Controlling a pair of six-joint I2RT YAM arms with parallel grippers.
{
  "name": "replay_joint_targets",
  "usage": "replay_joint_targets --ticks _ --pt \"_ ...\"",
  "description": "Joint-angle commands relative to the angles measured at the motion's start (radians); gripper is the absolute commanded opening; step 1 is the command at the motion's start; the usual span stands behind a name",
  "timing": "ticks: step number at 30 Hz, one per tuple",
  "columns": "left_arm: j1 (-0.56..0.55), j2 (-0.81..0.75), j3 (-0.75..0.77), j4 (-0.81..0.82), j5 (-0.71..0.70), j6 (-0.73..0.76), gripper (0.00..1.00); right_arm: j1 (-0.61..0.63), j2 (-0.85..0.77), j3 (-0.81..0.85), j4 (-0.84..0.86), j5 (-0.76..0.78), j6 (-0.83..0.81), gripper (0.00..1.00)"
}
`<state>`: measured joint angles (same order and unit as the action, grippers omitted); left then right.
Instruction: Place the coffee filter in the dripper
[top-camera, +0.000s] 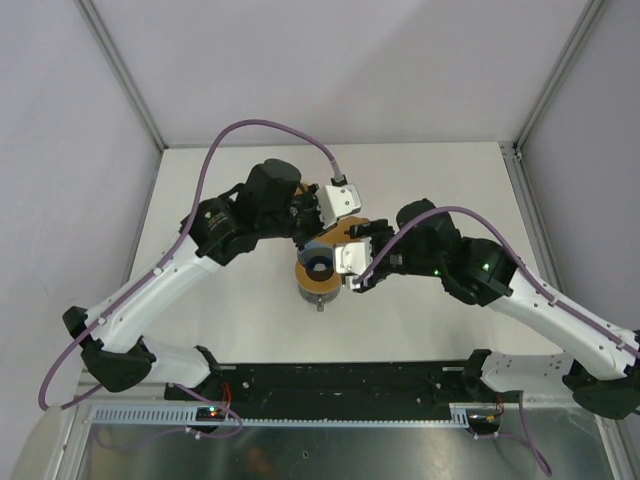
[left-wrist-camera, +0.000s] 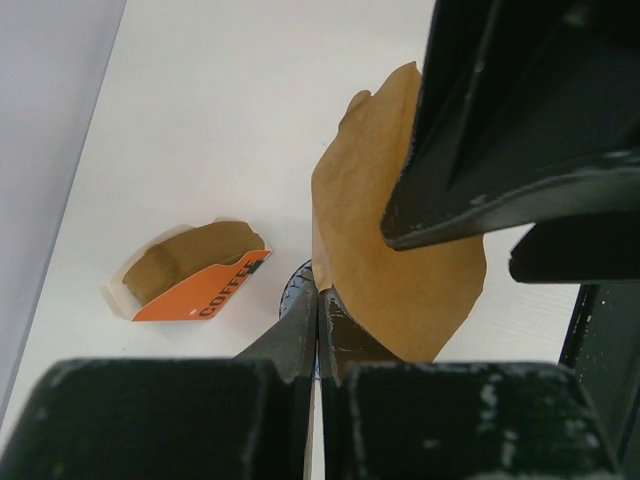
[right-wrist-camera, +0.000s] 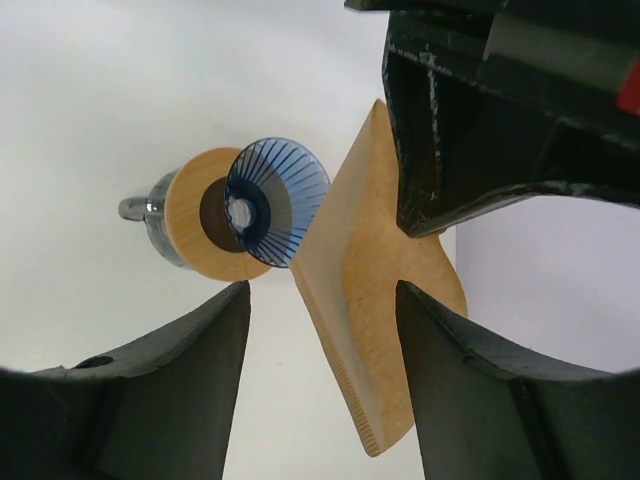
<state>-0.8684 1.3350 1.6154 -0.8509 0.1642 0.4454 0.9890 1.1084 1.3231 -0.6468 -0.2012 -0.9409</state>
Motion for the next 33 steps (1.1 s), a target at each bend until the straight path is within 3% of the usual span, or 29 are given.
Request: replay_joint_targets --ticks 1,8,15,23,30,33 --pt "-0.011 -0.013 -0.001 -0.003 0.033 0.003 0.0 0.006 0.026 0.058 -0.03 0.076 0.01 0.65" --pt "-0.014 -0.001 0.02 -0.003 0.027 -0.017 0.0 0.011 0.11 0.108 -0.111 0.029 0.014 0.53" --pt "0.006 0.022 0.058 0.0 -0.07 -0.069 0.0 0.014 0.127 0.11 -0.153 0.016 0.001 0.4" --pt "0.025 0.045 0.105 0.022 -0.118 -0.104 0.0 0.049 0.145 0.11 -0.208 0.023 -0.008 0.11" --pt "0.027 0.031 0.088 0.027 -0.042 -0.1 0.0 0.082 0.155 0.104 -0.145 0.21 0.008 0.27" --pt "0.028 0.017 0.06 0.025 0.0 -0.084 0.0 0.092 0.16 0.104 -0.11 0.265 -0.003 0.4"
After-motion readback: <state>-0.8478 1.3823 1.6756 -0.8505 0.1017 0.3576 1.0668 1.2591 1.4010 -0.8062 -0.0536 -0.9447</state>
